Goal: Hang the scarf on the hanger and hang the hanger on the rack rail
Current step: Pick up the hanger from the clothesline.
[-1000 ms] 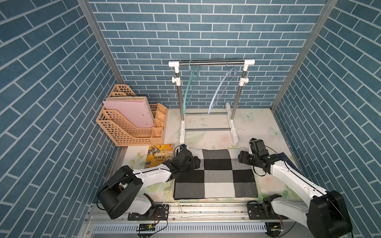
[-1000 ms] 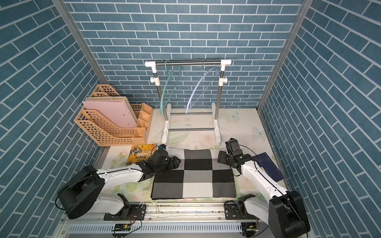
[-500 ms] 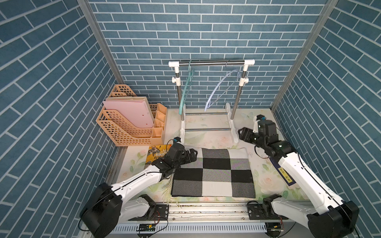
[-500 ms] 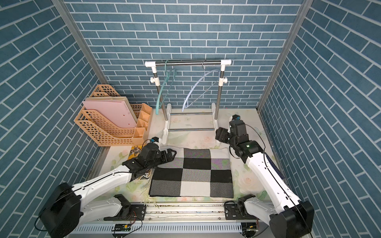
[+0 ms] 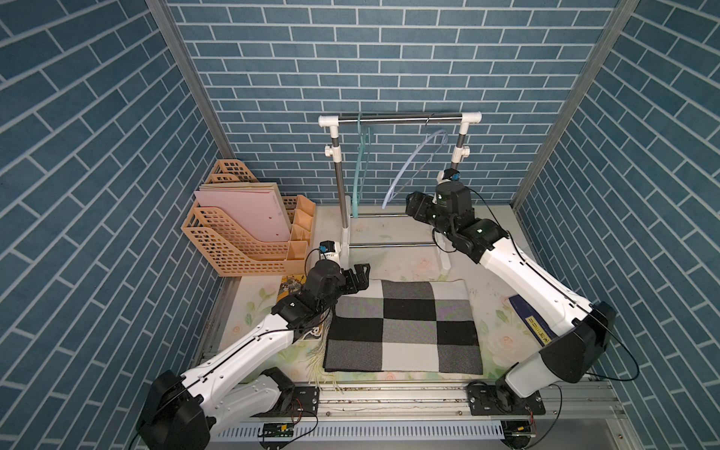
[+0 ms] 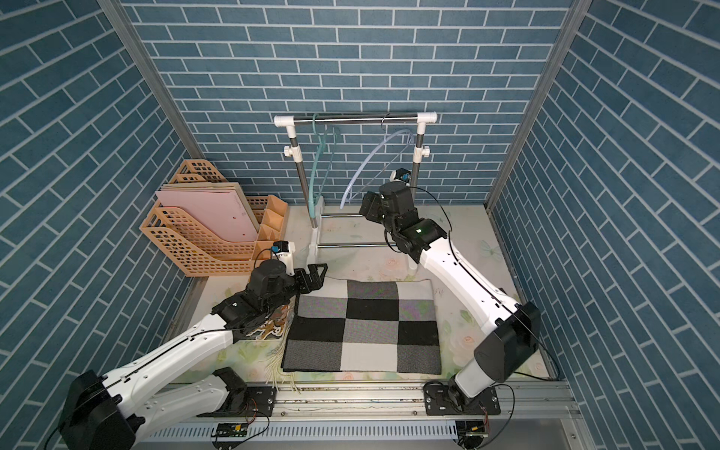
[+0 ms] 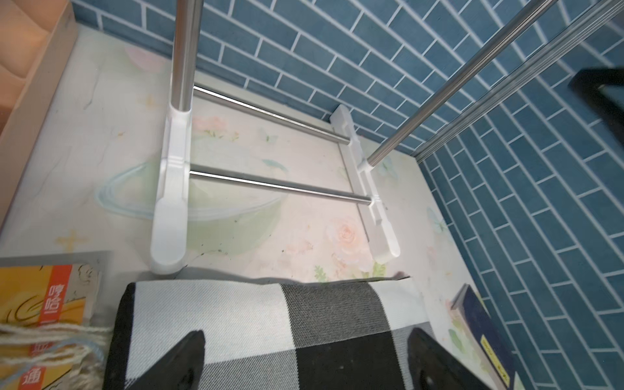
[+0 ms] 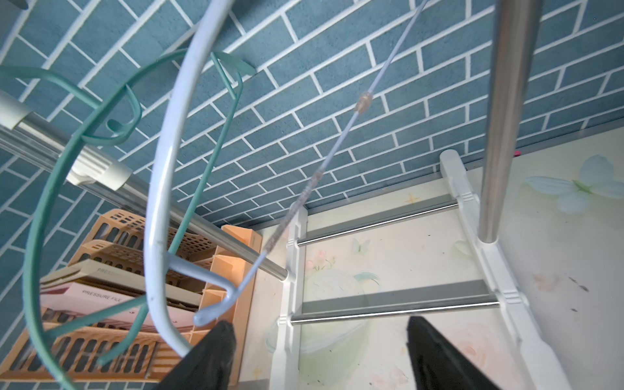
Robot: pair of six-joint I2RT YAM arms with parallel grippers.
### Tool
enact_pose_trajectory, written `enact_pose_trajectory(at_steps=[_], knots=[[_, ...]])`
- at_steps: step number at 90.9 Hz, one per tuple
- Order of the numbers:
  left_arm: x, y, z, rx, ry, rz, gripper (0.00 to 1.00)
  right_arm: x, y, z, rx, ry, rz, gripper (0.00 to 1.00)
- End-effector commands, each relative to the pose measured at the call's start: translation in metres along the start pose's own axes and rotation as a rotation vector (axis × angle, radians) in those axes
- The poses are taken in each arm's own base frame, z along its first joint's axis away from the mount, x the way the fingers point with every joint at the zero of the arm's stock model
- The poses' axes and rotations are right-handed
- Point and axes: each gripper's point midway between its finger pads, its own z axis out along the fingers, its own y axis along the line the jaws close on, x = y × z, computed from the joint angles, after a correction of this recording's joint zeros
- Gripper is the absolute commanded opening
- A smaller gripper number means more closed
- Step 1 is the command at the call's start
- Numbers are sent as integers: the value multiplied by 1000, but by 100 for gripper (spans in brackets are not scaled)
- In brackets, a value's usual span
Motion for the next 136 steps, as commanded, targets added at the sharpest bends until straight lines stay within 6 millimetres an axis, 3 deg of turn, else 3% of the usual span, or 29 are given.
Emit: enact_pose_trajectory(at_steps=[1,15,36,52,62,74,94,117,136], knots=[[6,12,-1,-19,-15,-6,96,-37,29,-5,-38,-141,42,91],[22,22,-2,-15,3,-18,96,-45,52,-5,-66,-180,29,95],[33,26,3,-9,22,-17,96,-41,52,10,-20,-165,11,95],[41,26,13,-2,51,-20,96,-50,55,33,45,-165,-22,95],[46,27,17,-6,69,-21,96,-57,49,47,110,-151,-36,94],[47,28,19,-10,73,-19,96,-52,26,56,191,-109,-53,92],[47,28,21,-9,68,-20,96,-57,9,49,209,-105,-51,77],[47,26,21,-2,72,-23,96,-59,6,40,212,-109,-69,45],[54,33,21,-13,80,-26,96,-63,-7,29,254,-110,-97,42]])
